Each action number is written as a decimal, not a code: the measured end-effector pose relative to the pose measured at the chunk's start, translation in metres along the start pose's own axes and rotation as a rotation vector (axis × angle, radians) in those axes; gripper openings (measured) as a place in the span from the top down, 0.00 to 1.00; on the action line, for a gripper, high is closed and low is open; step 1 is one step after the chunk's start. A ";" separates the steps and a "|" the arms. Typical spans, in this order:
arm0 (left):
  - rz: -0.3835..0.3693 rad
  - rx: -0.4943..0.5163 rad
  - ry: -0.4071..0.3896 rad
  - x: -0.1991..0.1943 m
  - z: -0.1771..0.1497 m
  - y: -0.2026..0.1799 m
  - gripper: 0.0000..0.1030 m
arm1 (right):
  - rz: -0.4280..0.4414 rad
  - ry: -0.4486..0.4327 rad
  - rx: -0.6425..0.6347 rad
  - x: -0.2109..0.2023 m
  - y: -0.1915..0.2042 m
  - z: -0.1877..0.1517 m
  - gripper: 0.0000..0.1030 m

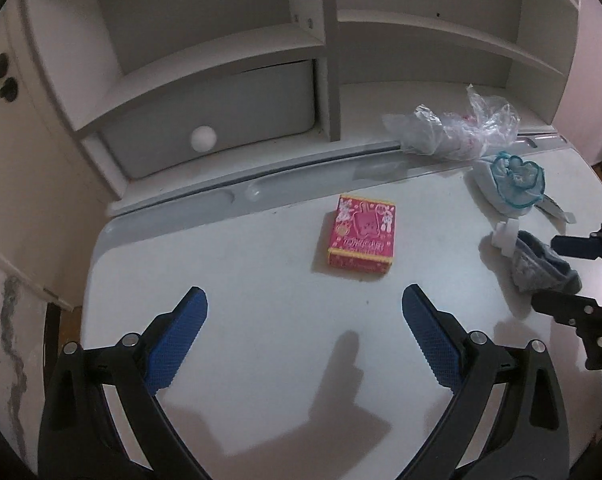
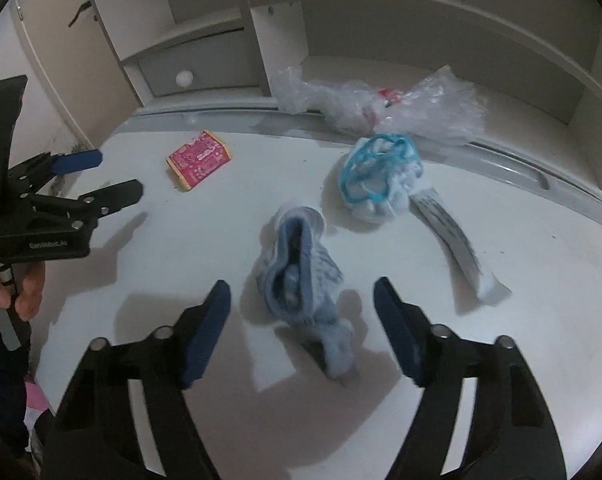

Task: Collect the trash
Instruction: 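Grasp the pink candy box with the left tool while the right grasps the grey sock, then carry the pink box and sock over the bin and open both tools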

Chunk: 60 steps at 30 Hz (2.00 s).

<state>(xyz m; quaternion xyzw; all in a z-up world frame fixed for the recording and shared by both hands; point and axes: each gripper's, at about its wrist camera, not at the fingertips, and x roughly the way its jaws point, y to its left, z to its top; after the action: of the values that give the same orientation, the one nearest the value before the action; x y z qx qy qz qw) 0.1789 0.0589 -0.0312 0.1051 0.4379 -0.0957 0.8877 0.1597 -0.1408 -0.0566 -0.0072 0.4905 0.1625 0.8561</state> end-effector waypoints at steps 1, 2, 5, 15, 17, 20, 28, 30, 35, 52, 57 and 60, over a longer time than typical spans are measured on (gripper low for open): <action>-0.007 0.006 0.000 0.004 0.002 0.002 0.08 | -0.009 0.003 -0.003 0.001 0.000 -0.001 0.63; -0.015 0.012 0.000 0.009 0.006 0.000 0.08 | -0.006 -0.004 0.000 -0.002 -0.002 -0.003 0.81; -0.039 0.024 0.003 0.025 0.017 0.005 0.08 | -0.012 -0.031 -0.004 -0.011 -0.003 -0.004 0.82; -0.063 0.028 0.028 0.054 0.037 -0.009 0.08 | 0.009 -0.050 0.026 -0.032 -0.007 -0.020 0.82; -0.052 0.030 0.040 0.057 0.039 -0.012 0.14 | 0.006 -0.057 0.038 -0.037 -0.011 -0.025 0.82; -0.053 0.039 0.073 0.061 0.039 -0.019 0.58 | -0.002 -0.079 0.064 -0.055 -0.023 -0.037 0.82; -0.066 0.033 0.003 0.013 0.044 -0.071 0.59 | -0.085 -0.172 0.183 -0.123 -0.084 -0.097 0.82; -0.106 0.092 -0.040 -0.012 0.043 -0.113 0.59 | -0.129 -0.197 0.255 -0.146 -0.114 -0.128 0.82; -0.264 0.263 -0.122 -0.059 0.036 -0.229 0.59 | -0.256 -0.225 0.449 -0.198 -0.187 -0.213 0.82; -0.815 0.962 -0.117 -0.132 -0.098 -0.641 0.59 | -0.521 -0.184 1.123 -0.290 -0.314 -0.546 0.82; -0.828 1.075 0.033 -0.086 -0.143 -0.710 0.59 | -0.477 -0.116 1.256 -0.258 -0.332 -0.616 0.82; -0.832 1.140 0.110 -0.067 -0.177 -0.747 0.59 | -0.430 -0.069 1.318 -0.234 -0.342 -0.646 0.82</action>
<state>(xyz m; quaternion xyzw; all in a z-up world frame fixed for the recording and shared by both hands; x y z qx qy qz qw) -0.1907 -0.6045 -0.1602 0.3819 0.3679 -0.6359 0.5607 -0.3931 -0.6390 -0.2445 0.4224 0.4470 -0.3424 0.7104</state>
